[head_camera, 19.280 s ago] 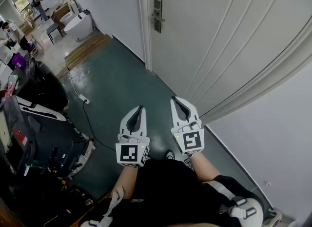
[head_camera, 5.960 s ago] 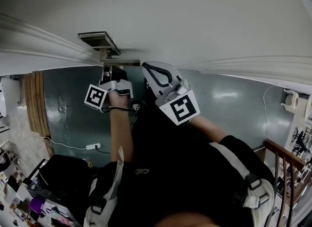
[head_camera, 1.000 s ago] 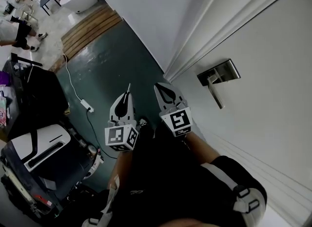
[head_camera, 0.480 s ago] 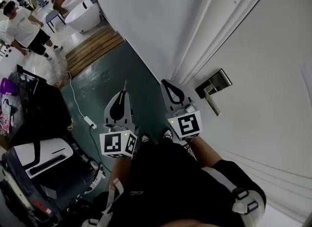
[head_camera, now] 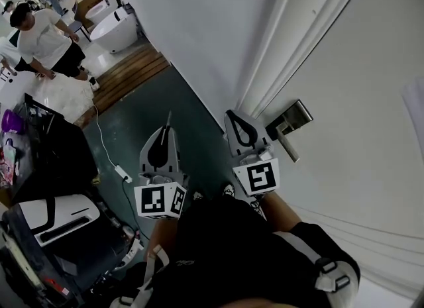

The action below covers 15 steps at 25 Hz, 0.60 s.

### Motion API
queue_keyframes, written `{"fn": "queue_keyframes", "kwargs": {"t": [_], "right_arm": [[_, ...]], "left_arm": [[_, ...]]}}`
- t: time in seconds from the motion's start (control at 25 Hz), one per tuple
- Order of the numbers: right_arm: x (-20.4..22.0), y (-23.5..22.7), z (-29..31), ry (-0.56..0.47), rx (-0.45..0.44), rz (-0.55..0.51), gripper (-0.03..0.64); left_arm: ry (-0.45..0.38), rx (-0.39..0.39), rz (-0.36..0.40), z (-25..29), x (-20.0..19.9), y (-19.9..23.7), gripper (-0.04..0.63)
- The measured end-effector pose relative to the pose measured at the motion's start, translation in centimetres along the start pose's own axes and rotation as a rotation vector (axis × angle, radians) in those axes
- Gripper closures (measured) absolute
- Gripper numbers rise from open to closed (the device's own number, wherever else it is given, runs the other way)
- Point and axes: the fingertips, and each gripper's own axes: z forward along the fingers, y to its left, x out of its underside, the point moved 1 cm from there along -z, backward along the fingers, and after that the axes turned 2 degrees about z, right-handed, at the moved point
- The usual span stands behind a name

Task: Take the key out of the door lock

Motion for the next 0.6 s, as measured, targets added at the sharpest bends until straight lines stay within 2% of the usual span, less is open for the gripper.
{"fn": "queue_keyframes", "kwargs": {"t": [0.28, 0.6], "right_arm": [[-0.08, -0.12, -0.16, 0.006, 0.015, -0.004, 0.607], [0.35, -0.19, -0.31, 0.024, 0.015, 0.012, 0.609]], "left_arm": [[0.004, 0.034, -0.009, 0.41, 0.22, -0.63, 0.561], [0.01, 0.038, -0.024, 0.46, 0.41, -0.52, 0.561]]}}
